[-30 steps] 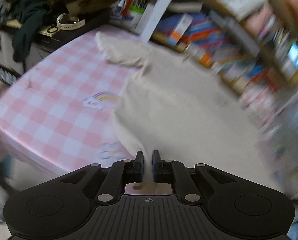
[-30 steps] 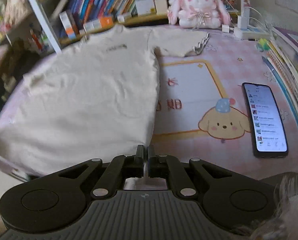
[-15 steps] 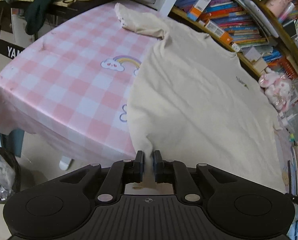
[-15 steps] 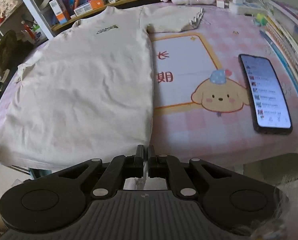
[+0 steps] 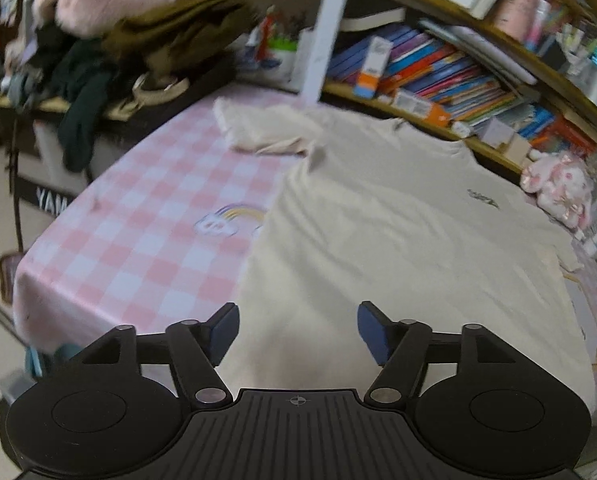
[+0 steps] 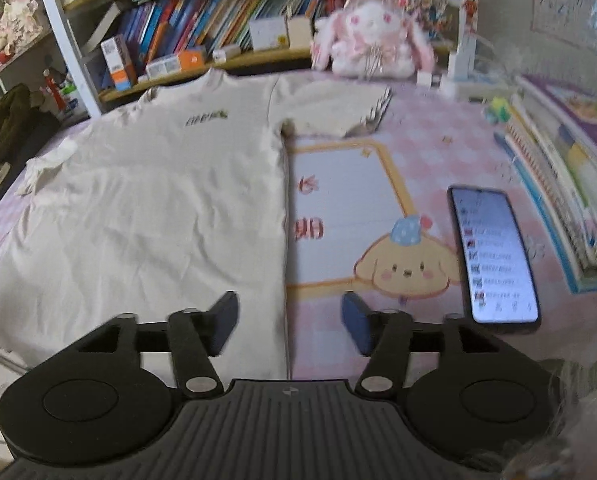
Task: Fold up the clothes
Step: 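Open both grippers and hold them above the flattened shirt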
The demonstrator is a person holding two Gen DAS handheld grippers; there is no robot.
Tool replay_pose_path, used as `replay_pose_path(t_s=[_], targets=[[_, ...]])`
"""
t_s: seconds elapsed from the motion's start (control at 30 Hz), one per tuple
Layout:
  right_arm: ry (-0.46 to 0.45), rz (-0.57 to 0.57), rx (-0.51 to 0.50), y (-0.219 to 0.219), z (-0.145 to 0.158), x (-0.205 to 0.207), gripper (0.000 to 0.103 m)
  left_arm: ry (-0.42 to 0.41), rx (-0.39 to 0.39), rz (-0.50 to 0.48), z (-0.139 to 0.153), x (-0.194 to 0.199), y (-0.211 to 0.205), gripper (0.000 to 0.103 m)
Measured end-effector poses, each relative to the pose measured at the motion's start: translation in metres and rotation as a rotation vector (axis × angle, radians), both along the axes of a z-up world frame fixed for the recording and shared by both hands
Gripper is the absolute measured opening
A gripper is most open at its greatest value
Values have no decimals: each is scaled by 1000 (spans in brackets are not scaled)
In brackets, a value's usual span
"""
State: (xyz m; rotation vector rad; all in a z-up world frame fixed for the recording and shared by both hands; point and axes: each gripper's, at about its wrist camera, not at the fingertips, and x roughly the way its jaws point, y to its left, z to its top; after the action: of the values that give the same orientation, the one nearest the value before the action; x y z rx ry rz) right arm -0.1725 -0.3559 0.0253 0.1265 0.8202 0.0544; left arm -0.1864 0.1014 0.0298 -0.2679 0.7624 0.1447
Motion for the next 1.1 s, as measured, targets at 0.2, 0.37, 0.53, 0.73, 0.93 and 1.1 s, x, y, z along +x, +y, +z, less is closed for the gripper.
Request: replay_pose_path(t_s=[0.2,0.37,0.53,0.73,0.93,1.1], targets=[[-108,-18,-82,20,1,1,83,-60,66,-26,7,-2,-29,79],[-171,-10,-107,34,2,-6,92,-88,91,-37,10,-7,-52,85],[-184,-34,-97,49,1,-16,101,-38,100,-11,2,-11,-67,92],[-170,-21,-132,69,-9,-27,103,5,144,-46,-6,-13,-89,92],[-171,-26,-119,73,-8,-24,103,6,165,-91,-9,-7,-94,93],[-163,-47,-119,79,-7,-22,103,16,158,-102,-12,1,-88,93]])
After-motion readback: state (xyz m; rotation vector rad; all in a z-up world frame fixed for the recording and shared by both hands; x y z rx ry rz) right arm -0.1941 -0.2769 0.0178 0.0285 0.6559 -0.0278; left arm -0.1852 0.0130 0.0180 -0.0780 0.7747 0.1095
